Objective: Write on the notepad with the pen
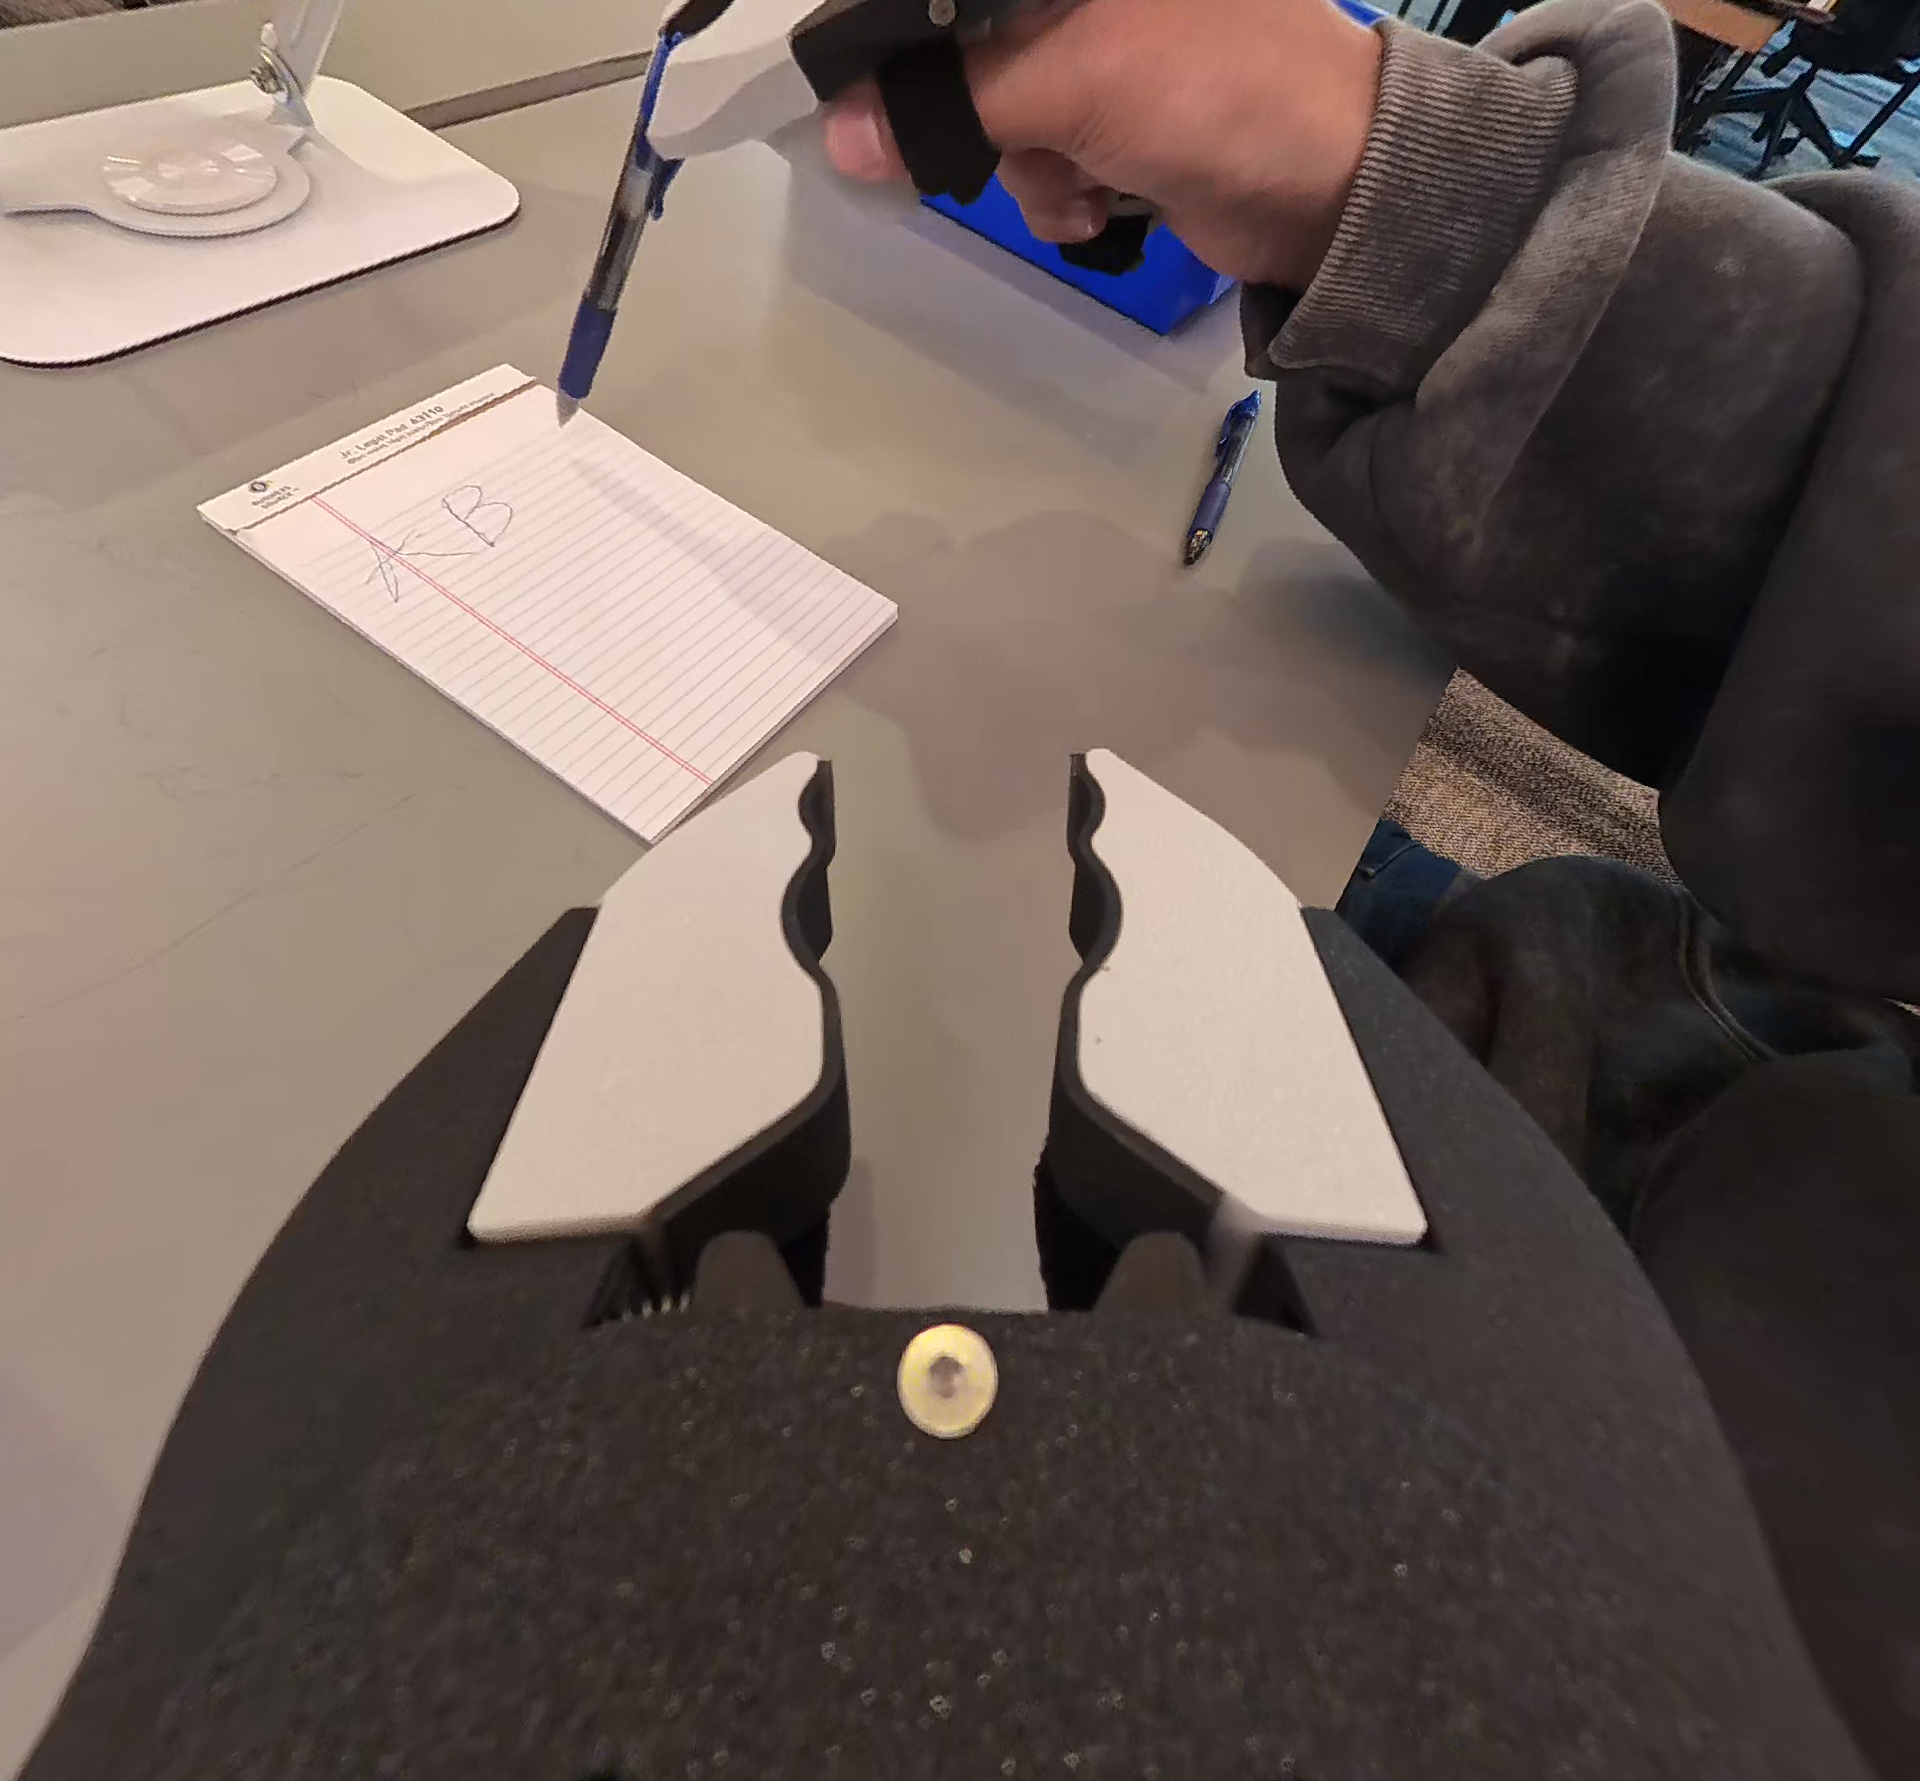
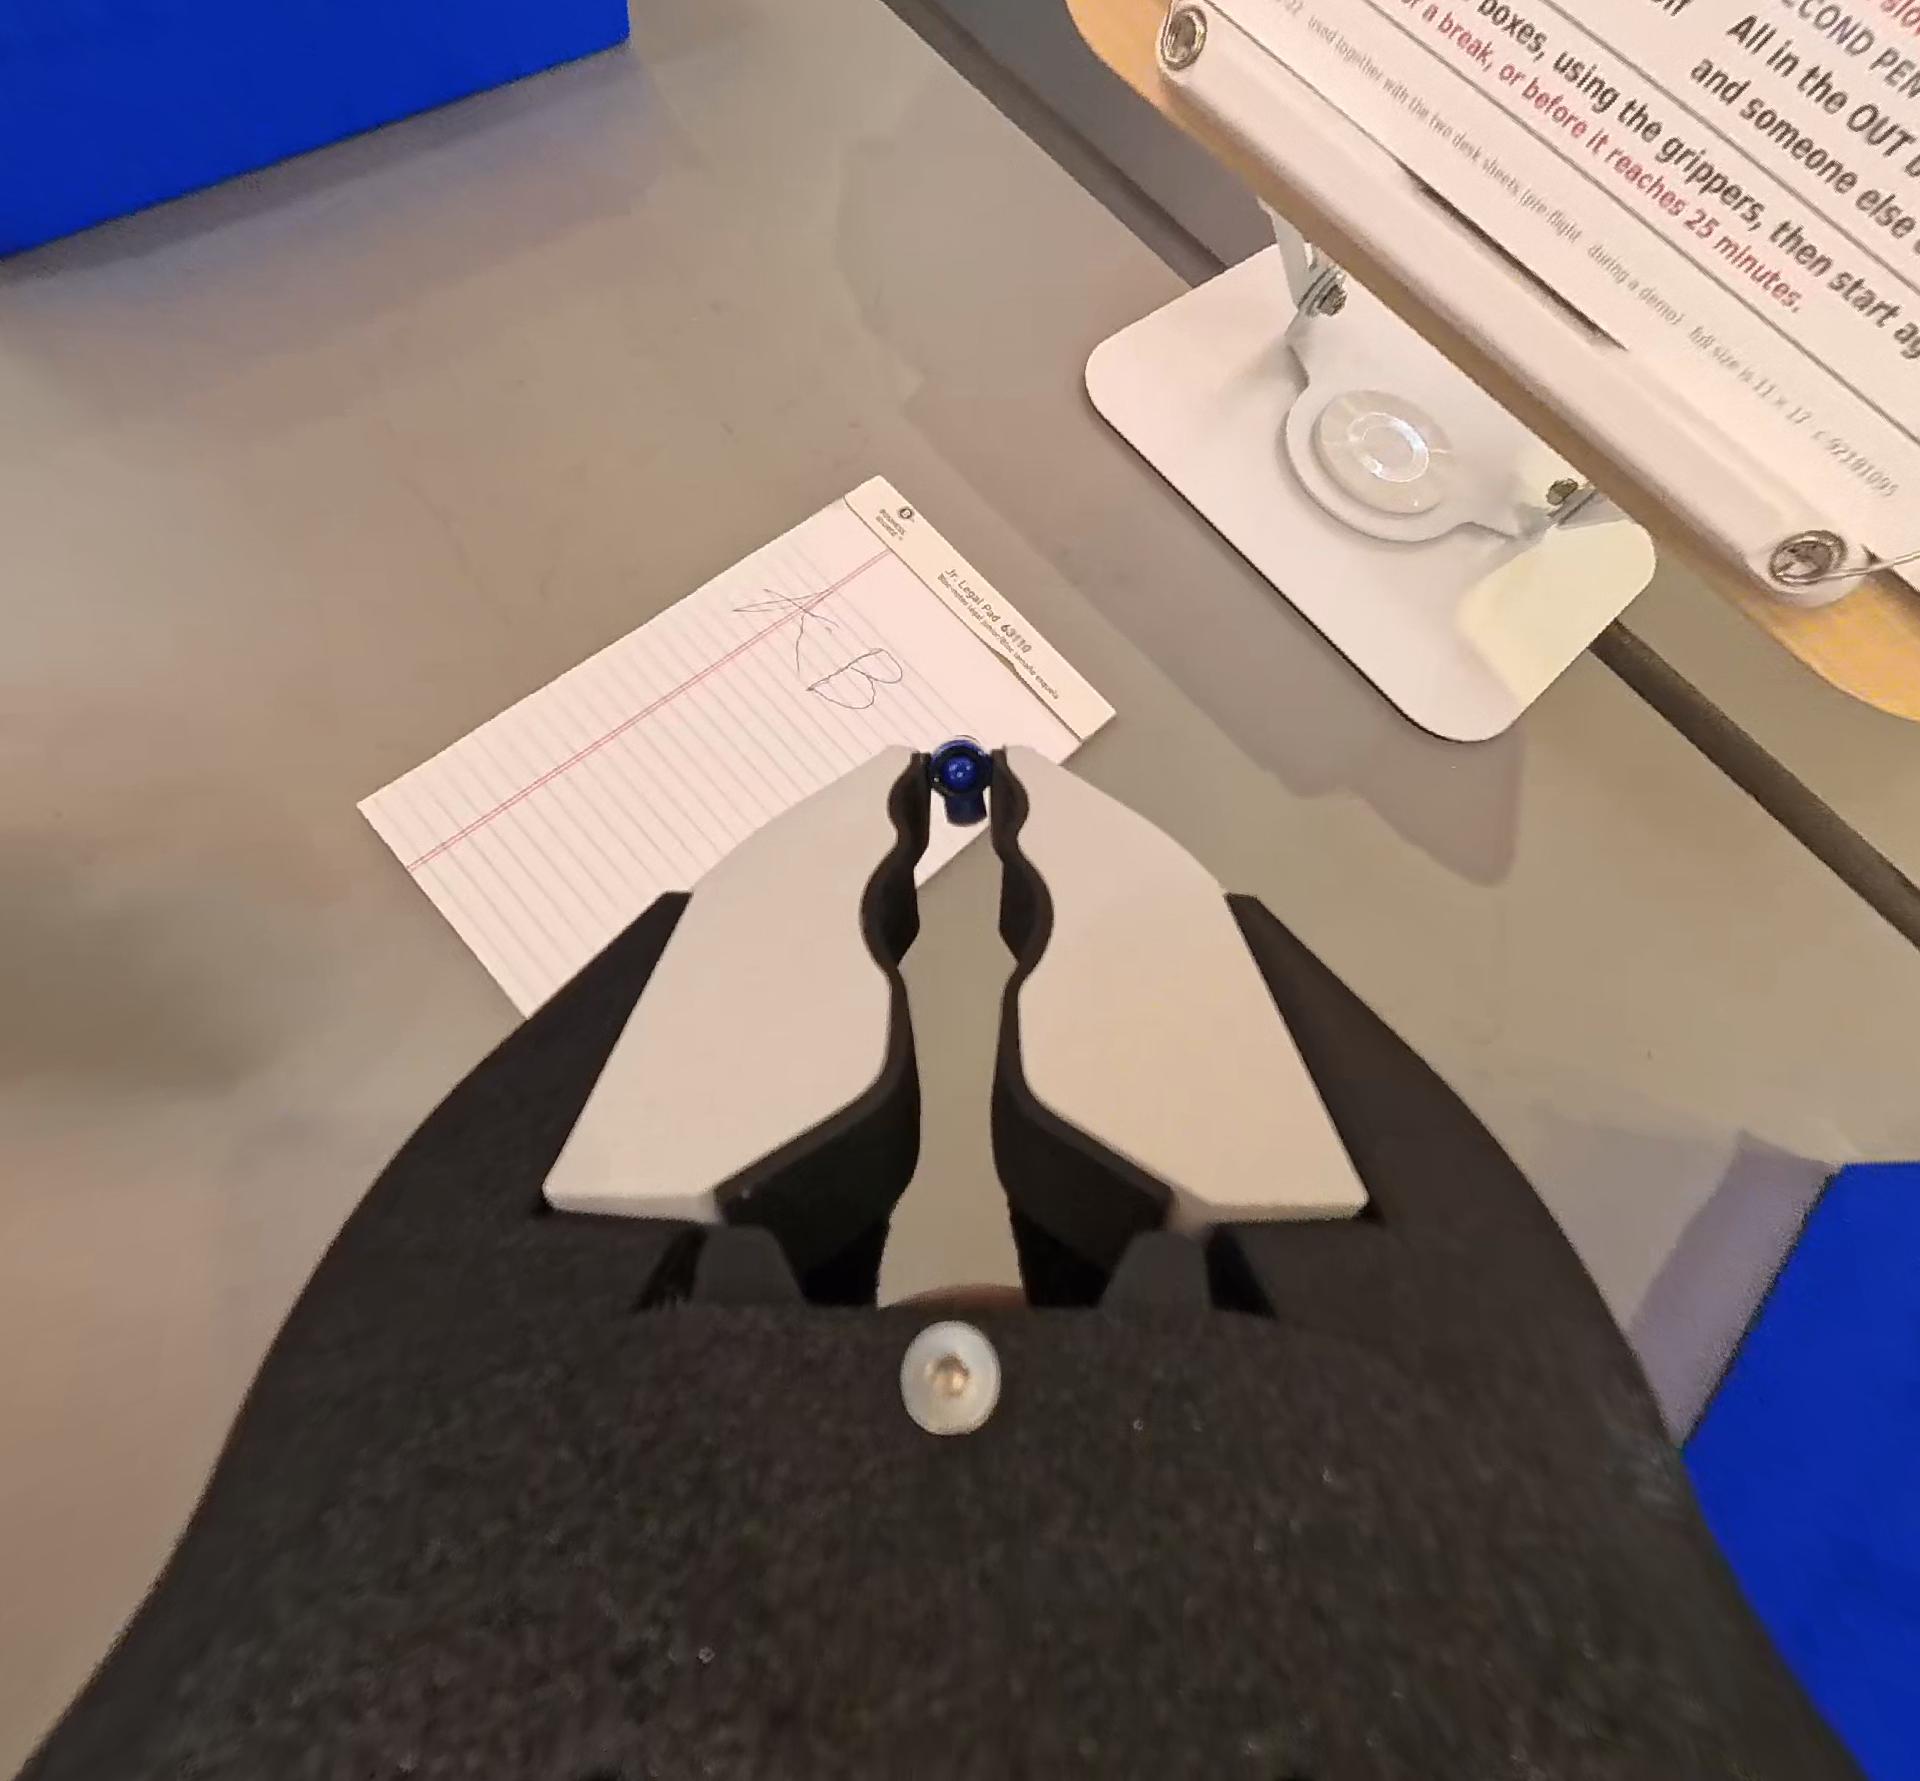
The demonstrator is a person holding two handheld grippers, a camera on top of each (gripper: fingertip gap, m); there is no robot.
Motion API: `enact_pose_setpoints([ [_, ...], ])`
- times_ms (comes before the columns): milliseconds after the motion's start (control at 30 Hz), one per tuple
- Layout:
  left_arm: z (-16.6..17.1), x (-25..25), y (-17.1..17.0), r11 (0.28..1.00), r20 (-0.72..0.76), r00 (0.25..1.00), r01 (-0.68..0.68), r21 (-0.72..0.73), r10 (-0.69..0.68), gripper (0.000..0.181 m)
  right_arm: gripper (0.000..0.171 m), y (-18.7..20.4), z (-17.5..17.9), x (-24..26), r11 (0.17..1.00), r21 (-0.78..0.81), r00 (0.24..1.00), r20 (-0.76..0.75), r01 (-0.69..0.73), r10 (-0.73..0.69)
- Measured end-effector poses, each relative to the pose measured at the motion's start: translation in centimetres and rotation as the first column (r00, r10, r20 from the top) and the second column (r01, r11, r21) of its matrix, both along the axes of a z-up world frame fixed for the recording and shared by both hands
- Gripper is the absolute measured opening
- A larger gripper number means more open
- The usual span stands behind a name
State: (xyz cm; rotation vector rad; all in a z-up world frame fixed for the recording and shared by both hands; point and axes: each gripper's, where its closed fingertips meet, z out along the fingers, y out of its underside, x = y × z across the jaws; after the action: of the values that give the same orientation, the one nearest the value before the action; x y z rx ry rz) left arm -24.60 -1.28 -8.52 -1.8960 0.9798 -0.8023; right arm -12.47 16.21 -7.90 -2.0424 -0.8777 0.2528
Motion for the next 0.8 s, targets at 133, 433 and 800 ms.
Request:
enact_pose_setpoints([
  [133,-0.1,-0.2,0.1,1.000,-0.001,1.000,-0.007,-0.002,0.007,0.043,0.011,0.3,-0.4,-0.5,1.000,-0.007,1.000,-0.003,-0.006,0.006],
  [433,-0.3,-0.2,0.3,1.000,-0.003,1.000,-0.006,-0.009,0.006,0.043,0.011,0.8,-1.0,-0.8,1.000,-0.015,1.000,0.009,-0.008,0.008],
  [800,-0.4,-0.4,0.4,1.000,-0.004,1.000,-0.008,-0.015,0.007,0.043,0.011,1.1,-1.0,-1.9,0.999,-0.025,1.000,0.003,-0.029,0.029],
])
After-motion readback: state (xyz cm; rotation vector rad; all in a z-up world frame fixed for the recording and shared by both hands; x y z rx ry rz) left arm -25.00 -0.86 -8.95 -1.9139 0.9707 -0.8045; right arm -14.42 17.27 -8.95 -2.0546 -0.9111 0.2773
